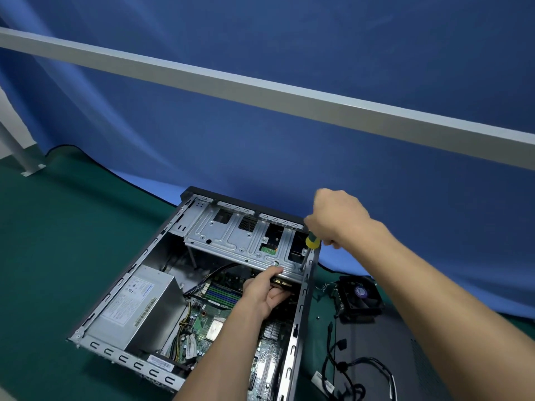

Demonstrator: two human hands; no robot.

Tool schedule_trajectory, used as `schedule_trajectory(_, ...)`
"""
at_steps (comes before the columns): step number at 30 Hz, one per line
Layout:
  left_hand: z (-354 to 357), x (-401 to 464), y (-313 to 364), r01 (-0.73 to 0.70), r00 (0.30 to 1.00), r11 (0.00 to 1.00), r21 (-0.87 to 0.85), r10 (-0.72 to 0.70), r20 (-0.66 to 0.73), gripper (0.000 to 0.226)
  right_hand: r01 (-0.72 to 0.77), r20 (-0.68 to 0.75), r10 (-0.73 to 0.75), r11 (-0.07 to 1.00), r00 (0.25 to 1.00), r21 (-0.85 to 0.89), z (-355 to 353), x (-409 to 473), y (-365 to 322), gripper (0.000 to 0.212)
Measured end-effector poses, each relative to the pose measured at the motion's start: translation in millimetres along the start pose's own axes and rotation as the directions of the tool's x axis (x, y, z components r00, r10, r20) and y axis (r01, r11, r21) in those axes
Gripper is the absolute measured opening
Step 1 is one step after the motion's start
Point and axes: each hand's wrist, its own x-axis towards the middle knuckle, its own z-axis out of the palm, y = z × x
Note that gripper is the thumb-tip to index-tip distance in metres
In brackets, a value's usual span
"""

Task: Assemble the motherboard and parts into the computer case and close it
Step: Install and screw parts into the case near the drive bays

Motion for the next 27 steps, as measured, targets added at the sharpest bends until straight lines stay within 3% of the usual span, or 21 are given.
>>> schedule_trajectory(3,2,-4,1,-0.001,1.0,1.0,0.016,0.001,-0.002,0.057,-0.068,-0.102,0.063,0.996,0.993,-0.049,-2,1,9,0.029)
schedule_trajectory(7,2,-3,1,0.001,1.0,1.0,0.019,-0.001,0.001,0.06,-0.022,0.127,0.009,0.994,0.992,0.106,-6,0,16,0.02)
schedule_trajectory(10,1,-1,0,-0.003,1.0,1.0,0.022,0.003,-0.005,0.062,0.043,-0.073,-0.039,0.997,0.997,0.058,9,-5,12,0.011)
schedule_trajectory(12,2,-3,0,0.0,1.0,1.0,0.004,0.0,0.005,0.062,0.018,-0.191,-0.025,0.999,0.981,-0.036,11,-5,7,0.02)
schedule_trajectory(16,2,-2,1,-0.007,1.0,1.0,0.001,0.007,-0.004,0.062,0.077,0.002,-0.077,0.997,0.997,0.023,6,-1,-9,0.013)
schedule_trajectory(19,3,-2,0,0.002,1.0,1.0,-0.007,-0.002,0.001,0.06,0.016,-0.132,-0.029,0.995,0.991,-0.101,9,-1,-12,0.025)
schedule_trajectory(21,2,-4,1,0.013,1.0,1.0,-0.013,-0.013,0.001,0.061,-0.015,-0.163,-0.007,0.991,0.987,-0.134,3,-1,-9,0.021)
schedule_trajectory(25,2,-3,1,0.023,1.0,1.0,-0.012,-0.023,0.001,0.063,0.021,0.098,-0.02,1.0,0.995,-0.009,-5,2,5,0.012)
schedule_trajectory(27,3,-4,2,0.023,1.0,1.0,-0.001,-0.023,-0.007,0.063,0.035,0.065,-0.038,0.998,0.997,0.047,-2,1,11,0.006)
